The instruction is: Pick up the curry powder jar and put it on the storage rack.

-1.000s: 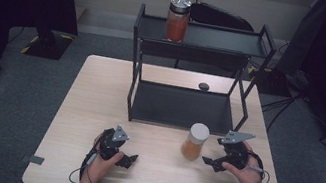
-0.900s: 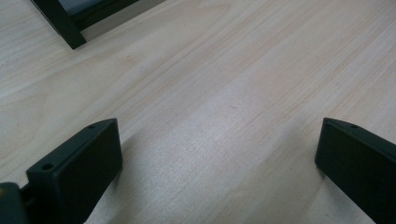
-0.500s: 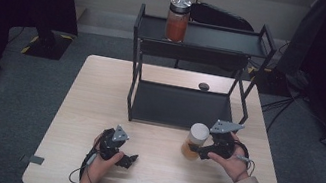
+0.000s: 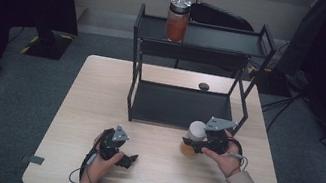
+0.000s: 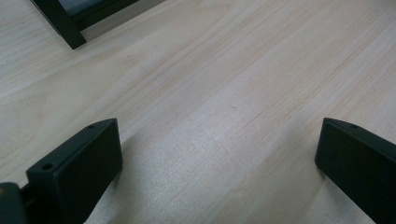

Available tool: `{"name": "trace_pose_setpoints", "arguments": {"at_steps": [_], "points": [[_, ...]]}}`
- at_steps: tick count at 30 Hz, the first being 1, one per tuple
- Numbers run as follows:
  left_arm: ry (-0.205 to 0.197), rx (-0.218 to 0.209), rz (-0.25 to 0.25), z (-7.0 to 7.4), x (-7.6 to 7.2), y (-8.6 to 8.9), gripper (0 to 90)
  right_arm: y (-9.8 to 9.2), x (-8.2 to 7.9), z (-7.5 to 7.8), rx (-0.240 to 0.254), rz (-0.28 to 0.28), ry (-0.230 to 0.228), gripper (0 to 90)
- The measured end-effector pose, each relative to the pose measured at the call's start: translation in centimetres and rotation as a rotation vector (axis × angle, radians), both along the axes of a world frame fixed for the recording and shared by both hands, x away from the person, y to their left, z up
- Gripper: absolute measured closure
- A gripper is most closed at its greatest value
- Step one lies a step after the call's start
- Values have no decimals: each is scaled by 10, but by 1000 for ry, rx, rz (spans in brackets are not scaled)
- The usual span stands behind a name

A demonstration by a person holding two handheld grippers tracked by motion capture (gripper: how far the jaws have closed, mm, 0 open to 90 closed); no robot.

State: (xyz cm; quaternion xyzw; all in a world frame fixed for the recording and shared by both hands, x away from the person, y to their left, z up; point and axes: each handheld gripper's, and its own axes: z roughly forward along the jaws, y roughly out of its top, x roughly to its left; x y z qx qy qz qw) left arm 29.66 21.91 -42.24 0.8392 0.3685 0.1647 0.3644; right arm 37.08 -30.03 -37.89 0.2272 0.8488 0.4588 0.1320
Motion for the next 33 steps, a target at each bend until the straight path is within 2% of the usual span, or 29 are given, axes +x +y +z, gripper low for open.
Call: {"name": "trace_pose_setpoints", "arguments": {"at_steps": [3, 8, 12, 16, 23, 33], "points": [[0, -1, 0, 0, 0, 0, 0, 1, 1, 5, -13, -2, 5, 350], [0, 0, 0, 0, 0, 0, 0, -2, 4, 13, -3, -19, 25, 350], [0, 0, 0, 0, 0, 0, 0, 0, 6, 23, -18, -25, 23, 351], [0, 0, 0, 0, 0, 0, 0, -2, 11, 31, -4, -26, 41, 351], [0, 1, 0, 0, 0, 0, 0, -1, 17, 46, -10, -35, 40, 352], [0, 0, -1, 0, 0, 0, 0, -2, 26, 60, -6, -57, 43, 352]]}}
